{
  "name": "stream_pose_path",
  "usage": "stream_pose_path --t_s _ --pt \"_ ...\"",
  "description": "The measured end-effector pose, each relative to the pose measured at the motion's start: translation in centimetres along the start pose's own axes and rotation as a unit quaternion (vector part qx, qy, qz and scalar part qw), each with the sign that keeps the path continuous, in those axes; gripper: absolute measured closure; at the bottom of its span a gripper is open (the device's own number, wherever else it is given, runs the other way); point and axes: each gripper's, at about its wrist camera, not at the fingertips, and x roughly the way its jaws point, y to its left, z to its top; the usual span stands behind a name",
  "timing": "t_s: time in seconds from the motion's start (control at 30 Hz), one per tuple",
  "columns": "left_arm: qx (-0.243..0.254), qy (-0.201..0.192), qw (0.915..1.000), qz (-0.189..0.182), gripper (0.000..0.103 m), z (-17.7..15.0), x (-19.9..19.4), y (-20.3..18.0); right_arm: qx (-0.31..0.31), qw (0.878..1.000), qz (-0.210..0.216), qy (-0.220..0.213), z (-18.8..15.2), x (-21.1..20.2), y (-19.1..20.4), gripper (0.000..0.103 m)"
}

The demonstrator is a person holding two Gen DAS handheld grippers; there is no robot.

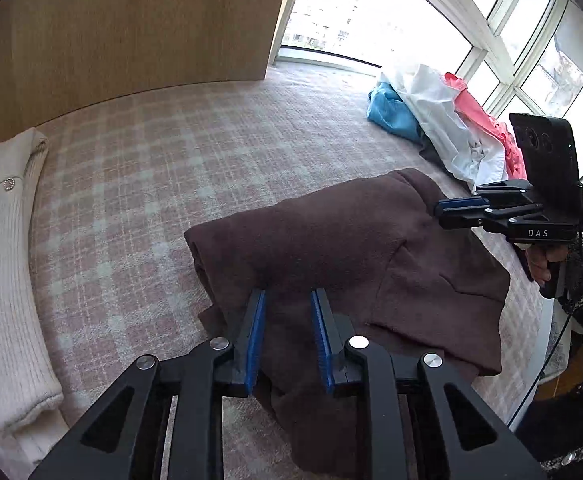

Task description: Fold clothes

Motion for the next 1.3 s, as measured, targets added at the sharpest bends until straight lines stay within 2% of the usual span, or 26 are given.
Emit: stream_pose_path --t_s 0.03,0.1,0.17,0.23,0.27,0.3,0.33,0.4,0.47,0.5,0.57,0.63,0.7,0.8,0.97,1.03,1.07,1.1,1.17,1.3 --pt "0.006 -0.008 0.9999 0.008 0.082 -0.1 -1.1 -0.4 0.007 1.000 -0.002 -0.003 -0.3 -0.8 0.7 0.076" --pt "0.013 -0.021 0.9995 0.018 0.079 -0.3 -3.2 -1.4 0.021 1.000 0.002 -0.004 -1.5 -1.5 2.2 0.052" --pt "0.006 -0.018 0.9998 -0.002 0.078 -1.4 -3.7 -3.0 0.032 0.999 -0.021 0.010 -3.4 -0.7 3.1 0.046" --pt "0.003 0.006 0.9999 -0.011 0.068 -3.2 -2.6 -4.4 0.053 0.996 -0.051 0.051 -5.6 1.5 3.0 0.045" --pt "0.001 0.026 0.9996 -0.007 0.068 -4.2 -1.6 -4.9 0.065 0.993 -0.063 0.070 -6.7 2.7 2.7 0.041" --pt "-0.005 0.045 0.9990 0.005 0.069 -5.3 -0.5 -4.8 0.064 0.994 -0.068 0.056 -7.3 2.6 2.8 0.039" --pt "-0.019 0.040 0.9990 0.003 0.069 -6.3 -0.1 -4.4 0.064 0.994 -0.072 0.045 -7.7 2.5 2.9 0.038" --pt "-0.066 0.019 0.9975 -0.017 0.068 -6.8 -0.6 -3.3 0.072 0.993 -0.074 0.059 -7.3 2.0 2.9 0.037" --pt "-0.097 0.019 0.9949 -0.020 0.070 -6.4 -1.3 -2.6 0.096 0.992 -0.065 0.040 -6.8 0.5 2.6 0.037" --pt "-0.109 0.009 0.9939 -0.010 0.070 -6.2 -2.0 -2.4 0.109 0.991 -0.067 0.024 -6.7 -0.3 2.1 0.037" --pt "-0.132 -0.018 0.9910 0.015 0.064 -5.9 -3.4 -1.8 0.134 0.988 -0.072 -0.006 -6.4 -1.8 1.1 0.033" --pt "-0.161 -0.030 0.9862 0.027 0.045 -5.9 -4.0 -0.8 0.152 0.985 -0.078 -0.010 -6.1 -1.7 -0.1 0.032" --pt "-0.187 -0.024 0.9818 0.025 0.044 -5.8 -3.6 0.1 0.160 0.984 -0.074 -0.005 -5.5 -0.7 -0.9 0.032" --pt "-0.202 -0.003 0.9789 0.027 0.044 -5.1 -2.0 0.8 0.163 0.983 -0.089 0.009 -4.8 1.0 -1.3 0.032" --pt "-0.236 0.004 0.9716 0.018 0.044 -3.5 0.6 1.5 0.170 0.982 -0.076 0.036 -5.0 3.9 -1.3 0.032" --pt "-0.232 0.011 0.9725 0.021 0.043 -3.2 1.3 1.4 0.165 0.983 -0.066 0.040 -5.4 4.7 -1.3 0.026" --pt "-0.229 0.014 0.9731 0.024 0.043 -3.2 1.6 1.3 0.156 0.985 -0.060 0.032 -5.6 4.8 -1.2 0.018" --pt "-0.228 0.016 0.9732 0.027 0.040 -3.2 1.8 1.2 0.144 0.987 -0.058 0.030 -5.7 4.9 -1.0 0.014" --pt "-0.234 0.017 0.9716 0.030 0.032 -3.4 2.0 1.5 0.130 0.989 -0.066 0.036 -5.6 5.3 -0.5 0.012" --pt "-0.229 0.016 0.9727 0.033 0.031 -3.6 2.1 1.4 0.124 0.988 -0.082 0.049 -5.0 6.0 0.1 0.008"
